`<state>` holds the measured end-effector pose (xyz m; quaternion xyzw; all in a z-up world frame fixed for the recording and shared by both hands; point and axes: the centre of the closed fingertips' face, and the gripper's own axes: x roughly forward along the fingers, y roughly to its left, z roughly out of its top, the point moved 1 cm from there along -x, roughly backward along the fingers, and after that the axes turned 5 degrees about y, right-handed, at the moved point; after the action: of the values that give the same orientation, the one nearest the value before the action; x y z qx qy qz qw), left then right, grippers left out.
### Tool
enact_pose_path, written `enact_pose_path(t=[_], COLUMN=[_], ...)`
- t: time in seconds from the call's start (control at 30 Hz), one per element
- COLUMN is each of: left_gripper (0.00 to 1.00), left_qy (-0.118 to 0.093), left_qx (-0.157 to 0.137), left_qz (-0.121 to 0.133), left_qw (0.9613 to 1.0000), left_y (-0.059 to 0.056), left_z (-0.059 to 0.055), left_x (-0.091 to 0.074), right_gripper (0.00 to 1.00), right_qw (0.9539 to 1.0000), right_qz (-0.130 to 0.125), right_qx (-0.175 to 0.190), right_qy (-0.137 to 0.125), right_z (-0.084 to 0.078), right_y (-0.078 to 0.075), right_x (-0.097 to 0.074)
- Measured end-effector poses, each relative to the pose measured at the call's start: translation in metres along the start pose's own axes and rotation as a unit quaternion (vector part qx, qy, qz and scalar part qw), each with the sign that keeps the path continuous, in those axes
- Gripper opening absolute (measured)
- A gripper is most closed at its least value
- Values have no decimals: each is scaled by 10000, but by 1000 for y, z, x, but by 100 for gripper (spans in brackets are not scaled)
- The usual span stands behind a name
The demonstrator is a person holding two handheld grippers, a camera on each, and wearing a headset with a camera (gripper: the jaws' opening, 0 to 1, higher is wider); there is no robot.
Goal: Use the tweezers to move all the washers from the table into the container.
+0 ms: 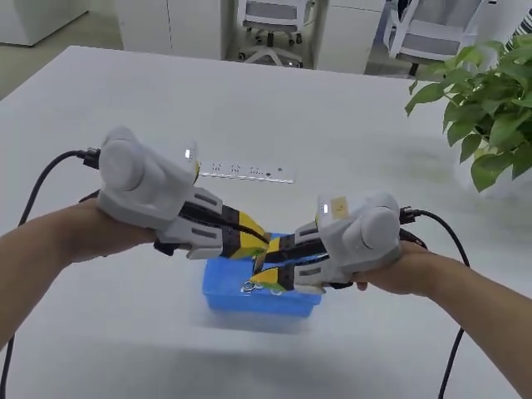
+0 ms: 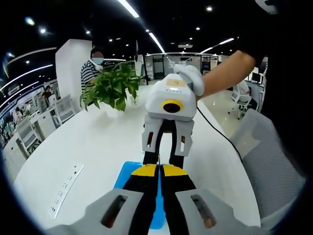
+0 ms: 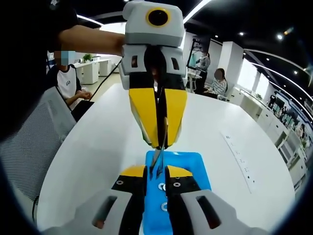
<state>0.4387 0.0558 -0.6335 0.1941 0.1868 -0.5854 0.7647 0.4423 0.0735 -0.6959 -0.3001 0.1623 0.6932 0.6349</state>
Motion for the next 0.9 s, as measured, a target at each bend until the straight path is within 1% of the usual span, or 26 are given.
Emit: enact_pose_path(t=[0.2, 0.4, 0.67, 0.9], left_gripper=[5, 5, 5, 5], left_qy=[-50, 0, 153, 246], left_qx=[33, 77, 146, 78], left_qz=[-87, -136, -226, -252], left_qw=[9999, 9999, 9995, 9993], left_y=[-6, -12, -24, -34], left_z=[5, 5, -1, -11], left_x=[0, -2, -2, -4], right_gripper=[12, 10, 8, 7], right_qw=[10000, 10000, 9999, 9995], right_qz=[22, 19, 79, 179], right_qx=[-37, -3, 29, 10], right_qy=[1, 34, 119, 279], right_z=[3, 1, -2, -7], right_y=[5, 11, 25, 36], right_x=[-2, -4, -3, -1])
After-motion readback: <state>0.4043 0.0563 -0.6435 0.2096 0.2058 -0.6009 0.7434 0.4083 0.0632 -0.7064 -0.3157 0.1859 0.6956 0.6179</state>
